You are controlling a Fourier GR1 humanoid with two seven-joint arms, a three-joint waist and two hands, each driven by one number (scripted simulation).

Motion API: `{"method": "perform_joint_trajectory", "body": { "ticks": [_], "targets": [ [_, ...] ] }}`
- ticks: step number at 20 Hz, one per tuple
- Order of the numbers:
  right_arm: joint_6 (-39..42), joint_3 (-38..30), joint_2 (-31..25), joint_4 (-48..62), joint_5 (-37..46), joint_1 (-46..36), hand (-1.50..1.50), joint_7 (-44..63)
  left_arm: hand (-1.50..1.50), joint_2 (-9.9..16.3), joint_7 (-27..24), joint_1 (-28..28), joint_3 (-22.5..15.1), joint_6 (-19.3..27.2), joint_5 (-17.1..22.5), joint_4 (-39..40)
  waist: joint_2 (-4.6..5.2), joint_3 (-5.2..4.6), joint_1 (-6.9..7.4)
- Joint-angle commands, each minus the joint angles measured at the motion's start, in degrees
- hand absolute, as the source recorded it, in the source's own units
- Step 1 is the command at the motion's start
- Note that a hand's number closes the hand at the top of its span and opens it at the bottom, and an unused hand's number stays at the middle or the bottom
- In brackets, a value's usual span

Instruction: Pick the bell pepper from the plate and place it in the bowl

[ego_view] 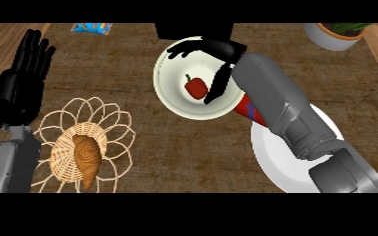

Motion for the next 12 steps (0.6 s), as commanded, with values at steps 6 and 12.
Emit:
{"method": "perform_joint_trajectory", "body": {
  "ticks": [6,12],
  "targets": [
    [-0.34,-12.62,-5.95,4.74,-10.19,-3.44,-1.5,1.73,0.0,0.12,-0.45,0.01,0.58,-0.29,0.28,0.73,0.36,0.0,0.47],
    [4.33,-16.8,-14.69,8.17,-13.59,-4.66,-1.5,3.26,0.0,-1.23,-0.82,-1.86,-1.32,-0.06,-0.44,0.44,1.87,0.08,2.59]
  ]
}}
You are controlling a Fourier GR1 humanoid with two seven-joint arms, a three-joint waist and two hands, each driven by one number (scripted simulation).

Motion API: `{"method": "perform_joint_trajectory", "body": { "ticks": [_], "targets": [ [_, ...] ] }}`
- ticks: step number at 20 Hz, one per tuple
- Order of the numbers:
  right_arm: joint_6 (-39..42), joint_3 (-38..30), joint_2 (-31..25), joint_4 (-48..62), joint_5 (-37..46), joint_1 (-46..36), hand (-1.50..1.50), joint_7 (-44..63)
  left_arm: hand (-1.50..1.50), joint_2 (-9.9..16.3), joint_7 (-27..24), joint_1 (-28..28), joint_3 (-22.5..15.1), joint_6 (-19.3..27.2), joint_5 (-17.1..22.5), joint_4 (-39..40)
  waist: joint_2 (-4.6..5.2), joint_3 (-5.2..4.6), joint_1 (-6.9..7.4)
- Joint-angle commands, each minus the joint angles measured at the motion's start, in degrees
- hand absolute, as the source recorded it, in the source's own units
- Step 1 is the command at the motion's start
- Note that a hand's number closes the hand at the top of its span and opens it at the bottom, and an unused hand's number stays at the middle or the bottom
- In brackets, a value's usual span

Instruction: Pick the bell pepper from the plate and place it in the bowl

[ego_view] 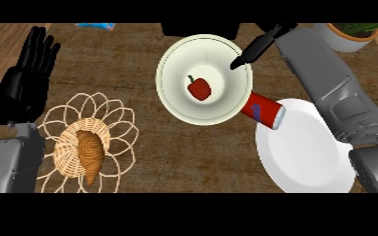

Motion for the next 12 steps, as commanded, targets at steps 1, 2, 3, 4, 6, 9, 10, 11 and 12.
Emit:
{"method": "perform_joint_trajectory", "body": {
  "ticks": [1,2,3,4,6,9,10,11,12],
  "targets": [
    [2.62,-2.74,-4.32,2.03,-2.23,-0.37,-1.5,0.35,0.0,-1.59,0.55,-1.76,-1.53,0.23,0.08,-0.29,0.85,0.08,1.24],
    [5.04,-3.31,-6.6,2.4,-2.76,-1.41,-1.5,1.41,0.0,0.36,0.76,-1.88,0.1,-0.83,1.12,-0.88,0.67,0.07,1.64],
    [5.12,-3.28,-7.07,2.09,-2.7,0.14,-1.5,-0.63,0.0,-0.07,1.17,-2.69,-0.72,0.02,-0.05,0.11,1.07,0.13,1.33],
    [4.04,-3.36,-7.14,2.28,-2.7,1.34,-1.5,-1.13,0.0,-0.67,1.59,-2.79,-0.77,0.62,0.24,-1.25,1.16,0.18,2.02],
    [8.5,-4.18,-10.8,2.33,-3.53,-0.12,-1.5,-0.25,0.0,-0.53,0.74,-2.58,-1.33,0.02,-0.35,-0.34,1.54,0.19,2.19],
    [9.63,-4.6,-12.54,2.16,-3.89,0.77,-1.5,-0.6,0.0,-0.95,0.69,-2.52,-1.69,-0.19,-0.09,-0.92,1.96,0.28,3.2],
    [9.19,-4.85,-12.47,2.18,-4.12,1.37,-1.5,-0.71,0.0,-0.22,0.74,-3.04,-0.86,-0.72,0.52,0.05,2.21,0.26,3.25],
    [10.57,-4.73,-14.28,1.82,-3.99,1.57,-1.5,-1.1,0.0,-0.13,1.25,-3.52,-0.75,-0.52,0.61,-0.21,2.21,0.33,3.1],
    [10.9,-5.07,-14.32,1.73,-4.35,1.41,-1.5,-0.88,0.0,-0.3,0.69,-3.26,-1.42,-0.86,0.26,-0.54,2.4,0.36,3.64]
  ]
}}
